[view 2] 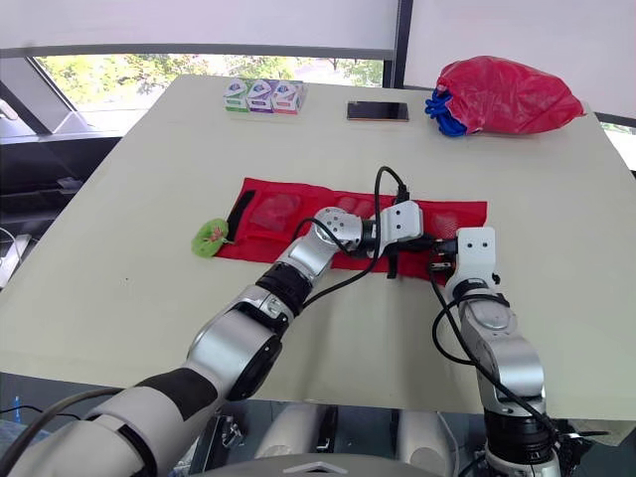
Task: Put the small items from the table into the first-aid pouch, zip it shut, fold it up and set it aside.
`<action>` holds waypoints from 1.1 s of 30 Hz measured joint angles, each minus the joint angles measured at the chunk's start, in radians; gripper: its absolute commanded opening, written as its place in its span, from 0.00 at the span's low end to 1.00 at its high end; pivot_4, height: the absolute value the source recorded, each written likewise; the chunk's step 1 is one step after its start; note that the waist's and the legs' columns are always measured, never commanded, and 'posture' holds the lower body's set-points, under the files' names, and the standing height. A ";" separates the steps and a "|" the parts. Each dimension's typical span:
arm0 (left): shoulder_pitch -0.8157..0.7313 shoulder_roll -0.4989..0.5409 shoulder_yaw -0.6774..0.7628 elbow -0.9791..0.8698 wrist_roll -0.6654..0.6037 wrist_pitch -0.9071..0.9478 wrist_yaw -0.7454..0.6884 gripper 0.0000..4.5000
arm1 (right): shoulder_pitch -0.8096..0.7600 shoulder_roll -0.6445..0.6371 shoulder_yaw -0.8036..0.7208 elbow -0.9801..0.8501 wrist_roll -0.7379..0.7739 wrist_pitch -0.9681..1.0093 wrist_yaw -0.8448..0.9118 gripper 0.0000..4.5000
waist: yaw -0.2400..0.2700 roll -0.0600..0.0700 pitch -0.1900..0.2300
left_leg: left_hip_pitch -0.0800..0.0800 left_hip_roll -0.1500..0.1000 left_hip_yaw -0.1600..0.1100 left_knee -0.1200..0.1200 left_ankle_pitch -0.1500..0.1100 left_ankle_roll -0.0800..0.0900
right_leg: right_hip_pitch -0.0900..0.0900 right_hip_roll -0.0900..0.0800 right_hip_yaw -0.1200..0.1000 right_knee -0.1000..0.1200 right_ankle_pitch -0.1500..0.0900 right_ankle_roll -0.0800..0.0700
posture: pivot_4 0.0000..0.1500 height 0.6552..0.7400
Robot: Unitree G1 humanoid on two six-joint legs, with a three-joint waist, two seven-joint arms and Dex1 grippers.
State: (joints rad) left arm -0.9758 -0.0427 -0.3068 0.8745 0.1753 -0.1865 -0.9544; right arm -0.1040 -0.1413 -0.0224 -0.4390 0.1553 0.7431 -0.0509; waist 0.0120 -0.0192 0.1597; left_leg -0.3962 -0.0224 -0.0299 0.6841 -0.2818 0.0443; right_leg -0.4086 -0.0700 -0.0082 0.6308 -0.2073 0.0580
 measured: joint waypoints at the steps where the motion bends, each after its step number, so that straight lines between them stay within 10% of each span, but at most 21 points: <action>1: 0.000 -0.002 0.000 0.000 0.000 0.005 0.008 0.00 | 0.005 -0.004 -0.001 0.002 -0.009 -0.013 0.002 0.46 | 0.000 0.000 0.000 | 0.000 0.000 0.000 0.000 0.000 0.000 | 0.000 0.000 0.000 0.000 0.000 0.000 | 1.00 1.00; 4: 0.000 -0.011 -0.006 0.000 0.000 0.019 0.034 0.00 | 0.066 -0.058 0.011 -0.041 -0.004 -0.028 0.069 0.80 | 0.002 0.000 0.000 | 0.000 0.000 0.000 0.000 0.000 0.000 | 0.000 0.000 0.000 0.000 0.000 0.000 | 1.00 1.00; 15: -0.002 -0.020 -0.008 0.007 -0.004 0.033 0.062 0.00 | 0.350 -0.189 -0.153 -0.329 0.127 -0.003 0.256 0.80 | 0.001 0.002 -0.001 | 0.000 0.000 0.000 0.000 0.000 0.000 | 0.000 0.000 0.000 0.000 0.000 0.000 | 1.00 1.00; 27: -0.002 -0.022 -0.011 0.007 -0.007 0.033 0.048 0.00 | 0.255 0.089 -0.263 -0.197 0.271 0.083 0.136 0.80 | 0.000 0.003 -0.001 | 0.000 0.001 0.000 0.000 0.000 0.000 | 0.000 0.000 0.000 0.000 0.000 0.000 | 1.00 1.00; 33: -0.002 -0.021 -0.008 0.007 -0.022 0.037 0.043 0.07 | 0.217 0.090 -0.285 -0.164 0.303 0.081 0.120 0.20 | 0.000 0.003 -0.001 | 0.000 0.000 0.000 0.000 0.000 0.000 | 0.000 0.000 0.000 -0.001 0.000 0.000 | 1.00 1.00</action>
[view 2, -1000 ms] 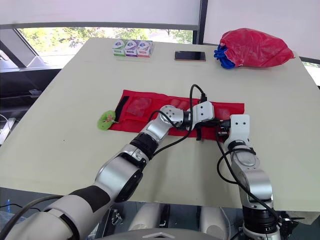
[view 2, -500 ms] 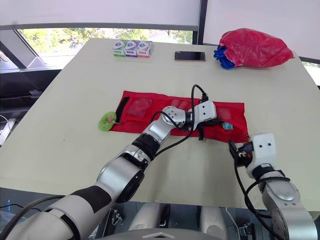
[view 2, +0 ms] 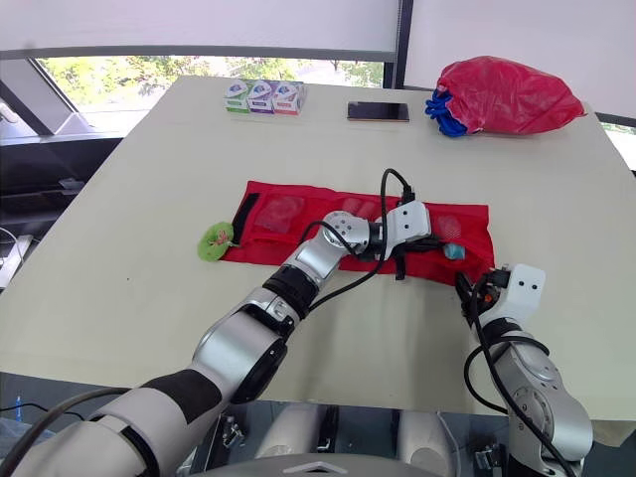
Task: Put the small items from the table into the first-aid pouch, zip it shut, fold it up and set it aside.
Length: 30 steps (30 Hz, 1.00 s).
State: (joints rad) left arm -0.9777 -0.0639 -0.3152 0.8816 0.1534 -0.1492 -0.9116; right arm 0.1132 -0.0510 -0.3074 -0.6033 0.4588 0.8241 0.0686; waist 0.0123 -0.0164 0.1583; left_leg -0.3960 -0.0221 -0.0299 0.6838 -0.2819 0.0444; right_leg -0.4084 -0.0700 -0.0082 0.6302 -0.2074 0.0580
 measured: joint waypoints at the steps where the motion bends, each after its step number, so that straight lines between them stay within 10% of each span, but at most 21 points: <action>1: 0.000 0.000 0.001 0.000 -0.004 0.007 -0.004 0.14 | -0.007 -0.001 -0.007 0.004 0.004 -0.001 -0.002 0.10 | 0.000 0.000 0.000 | 0.000 0.000 0.000 0.000 0.000 0.000 | 0.000 0.000 0.000 0.000 0.000 0.000 | 1.00 1.00; 10: 0.042 0.045 0.046 -0.158 -0.136 0.099 -0.117 0.99 | -0.003 -0.021 -0.008 0.019 0.027 -0.002 -0.003 0.00 | -0.002 0.001 -0.001 | 0.000 0.001 0.000 0.000 0.000 0.000 | 0.000 0.000 0.000 0.000 0.000 0.000 | 1.00 1.00; 30: 0.445 0.626 0.229 -0.853 -0.476 0.452 -0.395 0.99 | 0.026 -0.146 -0.164 0.086 0.131 0.000 0.011 0.00 | 0.003 0.006 -0.003 | 0.001 0.005 0.001 -0.001 0.000 0.000 | 0.001 0.000 0.002 -0.002 0.000 0.000 | 1.00 1.00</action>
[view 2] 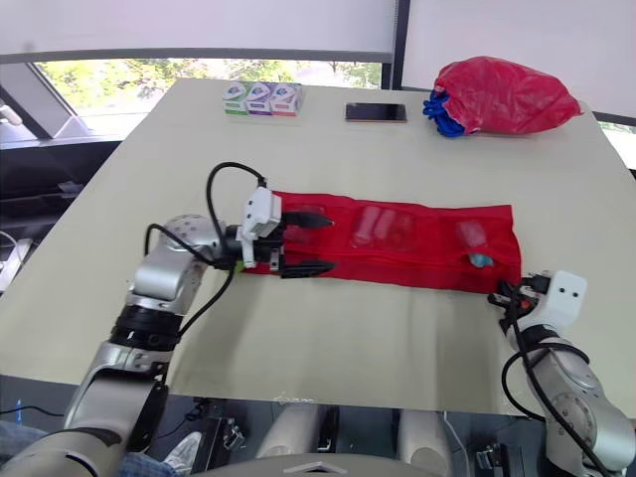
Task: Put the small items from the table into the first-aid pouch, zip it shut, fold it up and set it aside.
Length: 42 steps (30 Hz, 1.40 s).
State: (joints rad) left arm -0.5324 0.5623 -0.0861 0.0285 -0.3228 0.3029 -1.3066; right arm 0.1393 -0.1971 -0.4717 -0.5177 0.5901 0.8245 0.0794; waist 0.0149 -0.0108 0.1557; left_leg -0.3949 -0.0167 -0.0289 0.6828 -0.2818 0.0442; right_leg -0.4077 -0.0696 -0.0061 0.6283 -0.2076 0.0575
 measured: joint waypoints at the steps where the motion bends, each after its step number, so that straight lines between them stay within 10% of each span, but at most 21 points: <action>1: 0.026 0.030 0.004 -0.054 -0.024 0.022 -0.006 0.99 | -0.008 -0.014 -0.004 0.021 0.011 -0.001 0.010 0.00 | -0.001 0.000 0.000 | 0.000 0.000 0.000 0.000 0.000 0.000 | 0.000 0.000 0.001 0.000 0.000 0.000 | 1.00 1.00; 15: 0.146 0.168 0.086 -0.246 -0.171 0.112 -0.015 0.99 | -0.063 -0.241 -0.129 0.309 -0.012 -0.073 0.086 0.00 | -0.002 0.002 0.000 | 0.000 0.000 0.002 -0.001 0.000 0.000 | 0.000 0.002 0.003 -0.001 0.000 0.000 | 1.00 1.00; 19: 0.154 0.189 0.086 -0.258 -0.174 0.113 -0.013 1.00 | -0.063 -0.283 -0.148 0.351 -0.003 -0.073 0.112 0.28 | -0.002 0.002 0.000 | 0.000 0.000 0.003 -0.001 0.000 0.000 | 0.000 0.002 0.003 -0.001 0.000 0.000 | 1.00 1.00; 25: 0.175 0.199 0.086 -0.258 -0.174 0.123 0.025 1.00 | 0.033 -0.389 -0.196 0.335 0.044 -0.071 0.270 0.99 | -0.004 0.002 0.000 | 0.001 0.002 0.003 -0.001 0.000 0.000 | 0.000 0.003 0.004 -0.001 0.000 0.000 | 1.00 1.00; 42: 0.054 0.146 0.120 0.066 -0.203 0.540 0.309 1.00 | 0.144 -0.543 -0.139 -0.200 0.241 -0.235 0.675 0.99 | -0.016 -0.002 0.001 | 0.001 0.004 0.003 -0.001 0.000 0.000 | 0.000 0.005 0.004 -0.001 0.000 0.001 | 1.00 1.00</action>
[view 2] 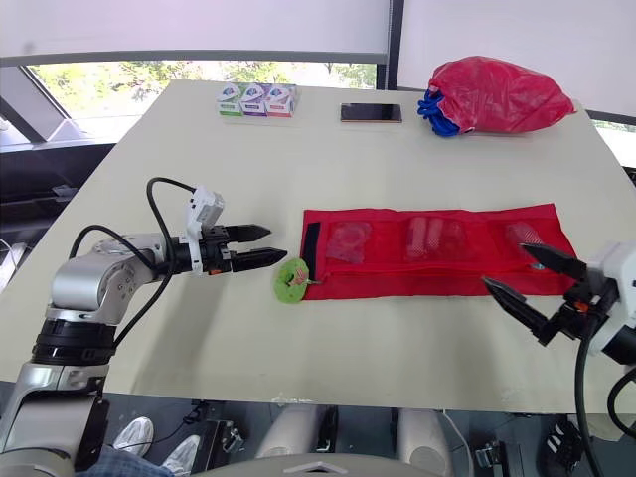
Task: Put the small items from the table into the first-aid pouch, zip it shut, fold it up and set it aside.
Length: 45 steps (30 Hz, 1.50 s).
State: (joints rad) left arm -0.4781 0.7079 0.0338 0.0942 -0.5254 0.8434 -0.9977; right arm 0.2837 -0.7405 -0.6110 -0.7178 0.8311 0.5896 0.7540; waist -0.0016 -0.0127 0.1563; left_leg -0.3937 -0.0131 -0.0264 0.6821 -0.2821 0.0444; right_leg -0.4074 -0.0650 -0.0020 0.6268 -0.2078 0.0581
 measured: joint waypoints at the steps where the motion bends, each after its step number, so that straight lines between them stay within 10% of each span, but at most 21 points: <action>1: -0.001 -0.002 0.002 0.002 -0.004 0.008 0.002 1.00 | -0.003 -0.001 0.003 -0.003 0.003 0.001 -0.001 0.99 | 0.000 0.000 0.000 | 0.000 0.000 0.000 0.000 0.000 0.000 | 0.000 0.000 0.000 0.000 0.000 0.000 | 1.00 1.00; 33: -0.342 -0.354 0.346 0.434 -0.154 0.674 0.415 1.00 | -0.341 -0.125 0.281 -0.158 0.220 0.062 -0.200 0.99 | 0.021 -0.006 -0.002 | -0.001 -0.004 -0.002 0.001 0.001 -0.002 | 0.000 -0.004 -0.002 0.000 0.000 0.000 | 1.00 1.00; 45: -0.345 -0.364 0.358 0.486 -0.167 0.694 0.396 0.02 | -0.352 -0.116 0.299 -0.158 0.230 0.060 -0.242 1.00 | 0.015 -0.007 -0.001 | -0.002 -0.004 -0.002 0.001 0.003 -0.005 | -0.001 -0.004 -0.002 0.000 0.000 0.000 | 1.00 1.00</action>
State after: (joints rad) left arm -0.8232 0.3435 0.3920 0.5806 -0.6924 1.5371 -0.6012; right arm -0.0685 -0.8562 -0.3122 -0.8758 1.0610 0.6494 0.5117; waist 0.0139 -0.0198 0.1554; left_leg -0.3957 -0.0167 -0.0287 0.6829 -0.2796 0.0397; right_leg -0.4080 -0.0693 -0.0039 0.6272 -0.2074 0.0579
